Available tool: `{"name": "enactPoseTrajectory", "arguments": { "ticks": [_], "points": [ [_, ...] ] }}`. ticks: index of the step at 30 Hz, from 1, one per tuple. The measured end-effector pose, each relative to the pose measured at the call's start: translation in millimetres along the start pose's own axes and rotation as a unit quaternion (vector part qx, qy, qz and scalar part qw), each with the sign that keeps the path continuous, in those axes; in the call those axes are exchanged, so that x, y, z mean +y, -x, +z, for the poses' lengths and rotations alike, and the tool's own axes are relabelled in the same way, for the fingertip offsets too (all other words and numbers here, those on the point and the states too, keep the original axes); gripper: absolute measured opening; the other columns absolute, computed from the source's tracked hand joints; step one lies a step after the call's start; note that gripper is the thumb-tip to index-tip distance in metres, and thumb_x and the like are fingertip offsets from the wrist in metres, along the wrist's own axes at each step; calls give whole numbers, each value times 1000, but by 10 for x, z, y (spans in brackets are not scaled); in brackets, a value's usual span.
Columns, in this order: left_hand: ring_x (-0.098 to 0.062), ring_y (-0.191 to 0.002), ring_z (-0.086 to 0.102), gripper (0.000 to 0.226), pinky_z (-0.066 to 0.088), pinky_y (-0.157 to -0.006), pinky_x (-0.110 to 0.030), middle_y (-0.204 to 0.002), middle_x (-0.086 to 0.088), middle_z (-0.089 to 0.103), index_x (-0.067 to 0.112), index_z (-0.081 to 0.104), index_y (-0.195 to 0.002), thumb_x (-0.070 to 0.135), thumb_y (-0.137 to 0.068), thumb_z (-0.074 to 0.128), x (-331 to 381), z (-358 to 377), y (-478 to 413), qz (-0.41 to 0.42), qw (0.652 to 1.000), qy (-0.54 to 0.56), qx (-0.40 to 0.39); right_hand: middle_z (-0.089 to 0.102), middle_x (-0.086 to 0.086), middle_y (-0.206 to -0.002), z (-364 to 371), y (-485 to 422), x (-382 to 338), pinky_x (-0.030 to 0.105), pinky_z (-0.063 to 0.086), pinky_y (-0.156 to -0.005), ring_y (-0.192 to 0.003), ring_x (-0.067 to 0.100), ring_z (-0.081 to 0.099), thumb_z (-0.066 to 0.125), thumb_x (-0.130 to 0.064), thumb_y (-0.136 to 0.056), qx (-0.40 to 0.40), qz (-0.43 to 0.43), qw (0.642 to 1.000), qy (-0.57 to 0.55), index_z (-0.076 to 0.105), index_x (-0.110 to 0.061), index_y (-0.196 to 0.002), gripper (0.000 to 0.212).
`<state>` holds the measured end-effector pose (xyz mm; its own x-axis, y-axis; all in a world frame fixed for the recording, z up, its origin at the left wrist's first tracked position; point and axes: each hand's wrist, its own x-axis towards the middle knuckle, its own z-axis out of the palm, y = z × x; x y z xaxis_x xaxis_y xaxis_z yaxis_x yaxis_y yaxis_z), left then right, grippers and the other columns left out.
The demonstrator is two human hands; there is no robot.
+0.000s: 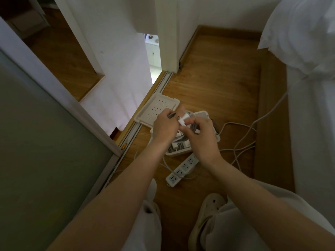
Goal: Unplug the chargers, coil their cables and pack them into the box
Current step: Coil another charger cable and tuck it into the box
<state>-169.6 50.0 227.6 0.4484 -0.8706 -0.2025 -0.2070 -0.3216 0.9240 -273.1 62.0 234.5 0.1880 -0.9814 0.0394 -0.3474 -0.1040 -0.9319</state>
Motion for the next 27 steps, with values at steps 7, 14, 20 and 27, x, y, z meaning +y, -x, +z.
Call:
{"name": "enactPoseTrajectory", "arguments": {
  "ticks": [7,14,20,27],
  "points": [
    [-14,-66,53,31,45,-58,-27,-75,0,55,19,51,-74,45,-92,53,-270,-120,-178,-33,993,-111,2,65,-7,-81,-103,6,-128,10,45,-61,-69,-5,59,47,-17,-97,35,14,995,-89,60,-10,-94,15],
    [-21,-79,56,31,52,-72,-34,-81,0,54,14,55,-89,44,-91,55,-395,-339,-272,-91,990,-92,47,46,-4,-64,-332,-91,-218,24,47,-53,-51,6,43,34,-16,-101,16,130,966,-221,58,-17,-95,25],
    [-13,-65,50,27,42,-52,-22,-76,-1,53,14,54,-80,39,-91,58,-201,-307,-251,-141,986,48,75,63,7,-85,-310,-170,90,22,45,-57,-68,16,57,40,-19,-99,-83,75,982,153,59,-9,-99,22],
    [-9,-69,54,29,44,-55,-21,-79,3,55,15,58,-91,44,-89,58,-264,-381,-290,-94,986,3,135,58,9,-87,-412,-124,113,29,38,-65,-77,18,50,41,-21,-99,-158,21,940,303,57,-4,-102,24]
  ]
}}
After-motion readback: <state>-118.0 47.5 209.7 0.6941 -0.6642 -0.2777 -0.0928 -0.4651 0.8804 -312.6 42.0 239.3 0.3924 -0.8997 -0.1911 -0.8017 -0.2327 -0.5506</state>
